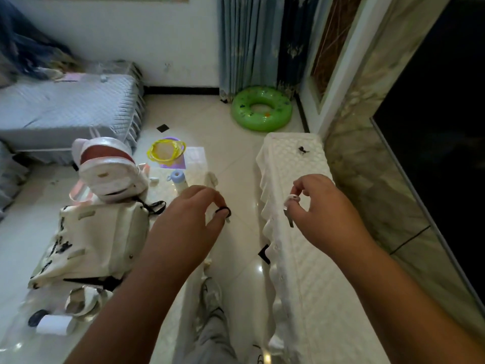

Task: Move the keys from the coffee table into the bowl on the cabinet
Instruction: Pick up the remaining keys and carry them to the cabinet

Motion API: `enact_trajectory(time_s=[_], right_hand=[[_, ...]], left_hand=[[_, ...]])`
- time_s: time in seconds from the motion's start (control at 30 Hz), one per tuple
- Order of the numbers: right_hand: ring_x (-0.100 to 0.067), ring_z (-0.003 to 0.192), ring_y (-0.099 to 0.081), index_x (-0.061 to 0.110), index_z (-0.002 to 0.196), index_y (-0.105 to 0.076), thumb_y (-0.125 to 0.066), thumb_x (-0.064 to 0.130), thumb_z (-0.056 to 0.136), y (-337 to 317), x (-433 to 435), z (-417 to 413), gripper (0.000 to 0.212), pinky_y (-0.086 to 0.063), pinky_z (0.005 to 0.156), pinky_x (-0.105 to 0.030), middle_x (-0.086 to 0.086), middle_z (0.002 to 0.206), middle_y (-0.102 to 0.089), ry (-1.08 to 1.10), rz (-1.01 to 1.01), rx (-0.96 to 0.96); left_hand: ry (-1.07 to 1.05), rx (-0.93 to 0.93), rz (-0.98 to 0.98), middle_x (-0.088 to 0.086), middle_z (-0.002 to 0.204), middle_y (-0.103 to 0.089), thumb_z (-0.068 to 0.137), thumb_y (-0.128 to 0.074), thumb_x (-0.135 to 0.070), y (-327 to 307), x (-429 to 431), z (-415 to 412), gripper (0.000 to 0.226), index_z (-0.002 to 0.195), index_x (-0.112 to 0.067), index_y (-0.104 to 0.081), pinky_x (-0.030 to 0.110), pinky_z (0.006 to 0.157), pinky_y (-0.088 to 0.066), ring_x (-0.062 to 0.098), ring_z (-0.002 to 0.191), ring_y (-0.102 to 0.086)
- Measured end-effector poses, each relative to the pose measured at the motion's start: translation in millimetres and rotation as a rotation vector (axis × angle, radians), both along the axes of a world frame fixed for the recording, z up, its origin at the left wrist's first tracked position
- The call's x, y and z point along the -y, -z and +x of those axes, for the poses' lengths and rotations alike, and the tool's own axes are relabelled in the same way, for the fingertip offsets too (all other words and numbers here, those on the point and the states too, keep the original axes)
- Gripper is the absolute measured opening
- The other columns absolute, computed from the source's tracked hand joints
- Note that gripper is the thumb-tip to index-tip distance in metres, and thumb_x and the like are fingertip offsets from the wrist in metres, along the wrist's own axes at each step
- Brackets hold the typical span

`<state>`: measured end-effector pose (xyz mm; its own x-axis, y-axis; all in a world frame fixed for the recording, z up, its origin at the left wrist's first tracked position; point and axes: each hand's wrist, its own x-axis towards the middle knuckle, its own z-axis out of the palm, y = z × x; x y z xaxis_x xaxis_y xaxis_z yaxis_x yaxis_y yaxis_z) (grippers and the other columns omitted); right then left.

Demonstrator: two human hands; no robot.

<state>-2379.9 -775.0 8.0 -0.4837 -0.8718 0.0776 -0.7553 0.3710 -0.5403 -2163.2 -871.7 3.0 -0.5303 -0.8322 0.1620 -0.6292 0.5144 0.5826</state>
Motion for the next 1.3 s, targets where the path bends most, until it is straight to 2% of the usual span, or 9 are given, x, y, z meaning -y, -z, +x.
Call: enact_trajectory(time_s=[0.33,0.6,0.7,0.8,0.9,1.0,1.1,1.23,1.3], right_hand=[[-0.011,0.093,-0.054,0.031,0.086,-0.056,-0.06,0.034,0.087,-6.9,95.7,-28.0,0.005,-0.048,0.078,-0.037,0.014,0.099,-0.055,0.078,-0.011,-0.05],[-0.011,0.093,-0.055,0.03,0.087,-0.056,-0.062,0.033,0.088,2.3,179.5,-23.5,0.007,-0.05,0.079,-0.037,0.011,0.102,-0.057,0.114,0.019,-0.048],[-0.008,0.093,-0.056,0.031,0.089,-0.055,-0.062,0.033,0.089,13.5,196.3,-20.7,0.007,-0.05,0.079,-0.032,0.012,0.106,-0.057,0.105,0.072,-0.022],[-0.006,0.093,-0.055,0.032,0.089,-0.055,-0.06,0.035,0.09,17.7,217.5,-24.7,0.006,-0.046,0.075,-0.027,0.014,0.106,-0.057,0.101,0.09,-0.019],[-0.007,0.093,-0.055,0.032,0.089,-0.055,-0.059,0.034,0.089,22.6,245.4,-36.7,0.005,-0.046,0.074,-0.028,0.014,0.105,-0.057,0.085,0.09,-0.025],[-0.008,0.094,-0.054,0.031,0.09,-0.056,-0.06,0.035,0.088,30.8,271.4,-55.6,0.006,-0.047,0.075,-0.03,0.013,0.107,-0.057,0.074,0.093,-0.015],[-0.009,0.096,-0.054,0.03,0.091,-0.056,-0.06,0.034,0.088,41.3,296.7,-77.7,0.006,-0.05,0.08,-0.035,0.012,0.108,-0.057,0.062,0.1,0.023],[-0.01,0.093,-0.054,0.028,0.091,-0.058,-0.058,0.033,0.088,47.8,333.9,-115.4,0.006,-0.051,0.081,-0.039,0.012,0.103,-0.056,0.023,0.102,0.062],[-0.012,0.094,-0.054,0.028,0.091,-0.058,-0.058,0.032,0.088,44.6,356.8,-139.8,0.006,-0.05,0.082,-0.041,0.012,0.102,-0.056,0.0,0.089,0.067]], left_hand=[[0.064,-0.039,-0.003,-0.016,0.105,-0.059,0.084,-0.07,-0.033,-0.9,115.2,-34.4,0.008,0.086,-0.035,-0.062,0.036,0.076,-0.05,0.006,0.088,-0.058],[0.089,-0.075,0.061,-0.021,0.105,-0.057,0.084,-0.068,-0.036,7.6,216.7,-38.5,0.008,0.087,-0.039,-0.061,0.027,0.077,-0.046,0.0,0.093,-0.055],[0.091,-0.039,0.068,-0.021,0.103,-0.057,0.084,-0.068,-0.036,17.3,232.6,-36.2,0.007,0.087,-0.038,-0.061,0.018,0.072,-0.041,-0.001,0.092,-0.054],[0.083,-0.001,0.107,-0.022,0.104,-0.055,0.086,-0.067,-0.037,25.0,246.3,-36.4,0.007,0.088,-0.039,-0.061,0.025,0.073,-0.045,0.0,0.094,-0.054],[0.072,0.006,0.13,-0.021,0.106,-0.055,0.086,-0.068,-0.035,31.7,268.3,-47.3,0.007,0.088,-0.037,-0.062,0.027,0.076,-0.046,0.001,0.094,-0.055],[0.067,0.021,0.111,-0.019,0.106,-0.057,0.086,-0.068,-0.034,36.7,290.0,-63.2,0.007,0.088,-0.036,-0.062,0.018,0.075,-0.04,0.0,0.094,-0.054],[0.056,0.054,0.115,-0.02,0.104,-0.057,0.085,-0.069,-0.033,38.7,310.1,-83.6,0.007,0.088,-0.035,-0.062,0.004,0.074,-0.032,-0.001,0.094,-0.052],[0.041,0.08,0.085,-0.018,0.102,-0.058,0.084,-0.072,-0.029,33.5,340.2,-122.4,0.009,0.086,-0.033,-0.064,0.013,0.072,-0.035,0.001,0.093,-0.056],[0.029,0.074,0.081,-0.018,0.102,-0.058,0.084,-0.072,-0.027,27.8,358.9,-145.8,0.01,0.085,-0.033,-0.064,0.009,0.072,-0.036,-0.001,0.09,-0.056]])
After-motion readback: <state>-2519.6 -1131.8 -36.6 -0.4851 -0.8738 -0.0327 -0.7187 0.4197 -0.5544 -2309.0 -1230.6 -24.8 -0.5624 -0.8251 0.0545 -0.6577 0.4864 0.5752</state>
